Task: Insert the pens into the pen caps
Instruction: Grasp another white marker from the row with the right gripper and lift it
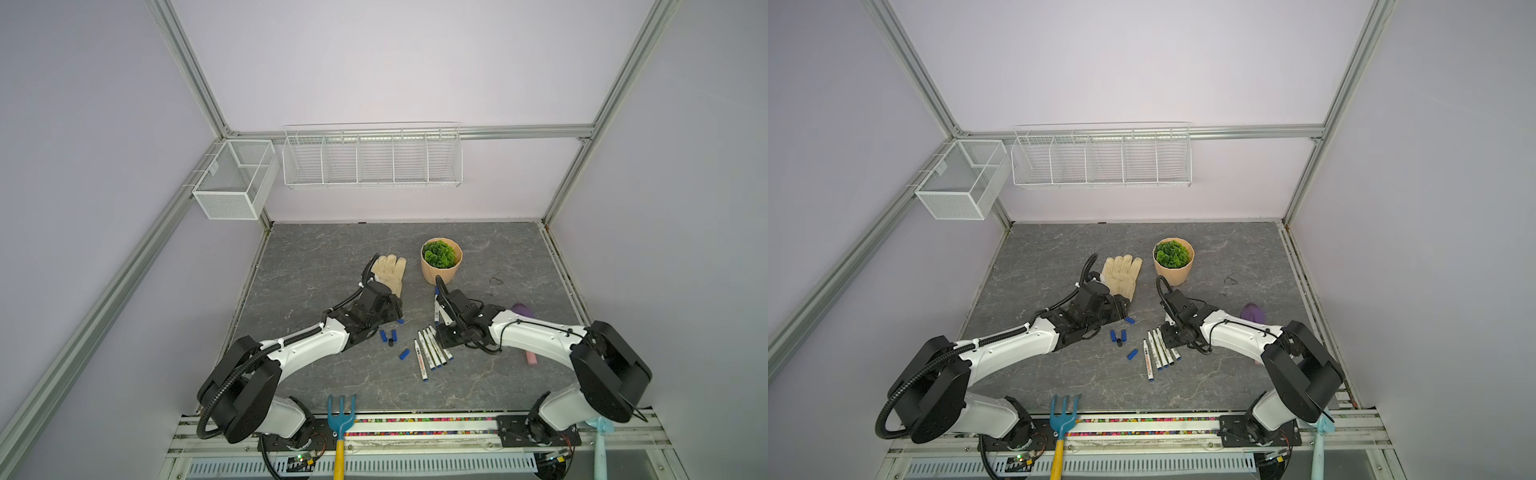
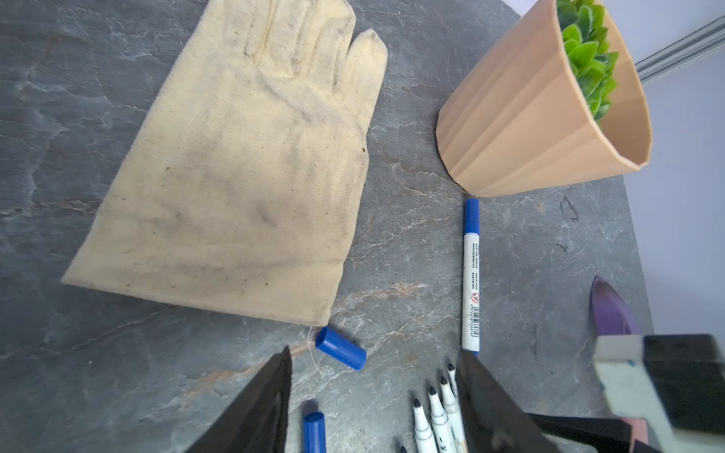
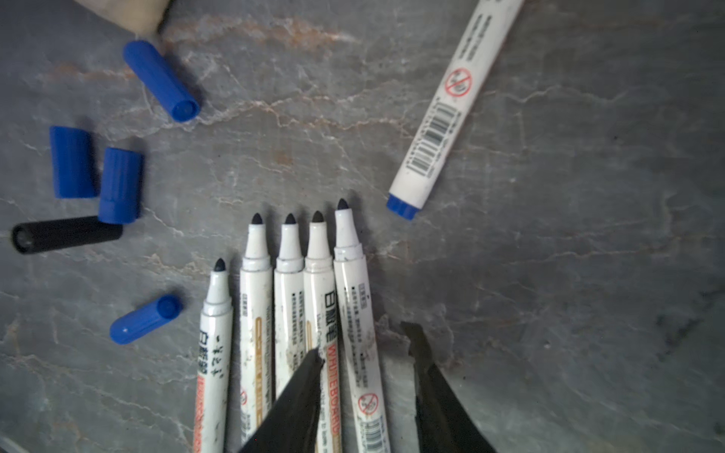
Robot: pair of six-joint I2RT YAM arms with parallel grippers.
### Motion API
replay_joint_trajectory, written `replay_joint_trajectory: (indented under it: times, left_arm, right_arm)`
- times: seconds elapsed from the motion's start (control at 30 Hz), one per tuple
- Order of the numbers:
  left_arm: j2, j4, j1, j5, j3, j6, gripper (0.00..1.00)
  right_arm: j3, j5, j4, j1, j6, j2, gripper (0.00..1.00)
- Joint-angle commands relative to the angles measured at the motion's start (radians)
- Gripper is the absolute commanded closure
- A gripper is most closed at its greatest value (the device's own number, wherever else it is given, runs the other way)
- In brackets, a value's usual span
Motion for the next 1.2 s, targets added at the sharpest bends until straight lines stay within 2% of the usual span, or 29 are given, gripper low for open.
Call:
replay_joint_trajectory:
  times: [0.0, 0.6, 0.8, 0.9, 1.03, 1.17]
  left_arm:
    - [-0.023, -0.007, -0.002, -0.032, -0.020, -0.023, 0.35]
    - [-0.028, 0.002, -0.005, -0.020, -0.028, -0.017, 0.35]
    - [-0.009, 0.008, -0.013, -0.008, -0.021, -0.009, 0.35]
    - [0.000, 0.007, -0.024, -0.003, -0.010, 0.008, 0.35]
    - [0.014, 0.009, -0.049, 0.021, 0.012, 0.054, 0.34]
    - [0.010, 0.021, -0.093, 0.078, 0.031, 0.158, 0.34]
  right_arm:
    - [0.033, 0.062, -0.026, 0.020, -0.023, 0.021, 0.60]
    - [0.107, 0.118, -0.095, 0.023, 0.000, 0.137, 0.66]
    - [0.112, 0.147, -0.111, 0.023, 0.012, 0.143, 0.79]
    - [0.093, 0.166, -0.099, 0.023, 0.016, 0.111, 0.85]
    - [0.029, 0.163, -0.024, 0.018, 0.019, -0.018, 0.88]
    - [-0.020, 0.047, 0.086, -0.043, 0.048, -0.165, 0.88]
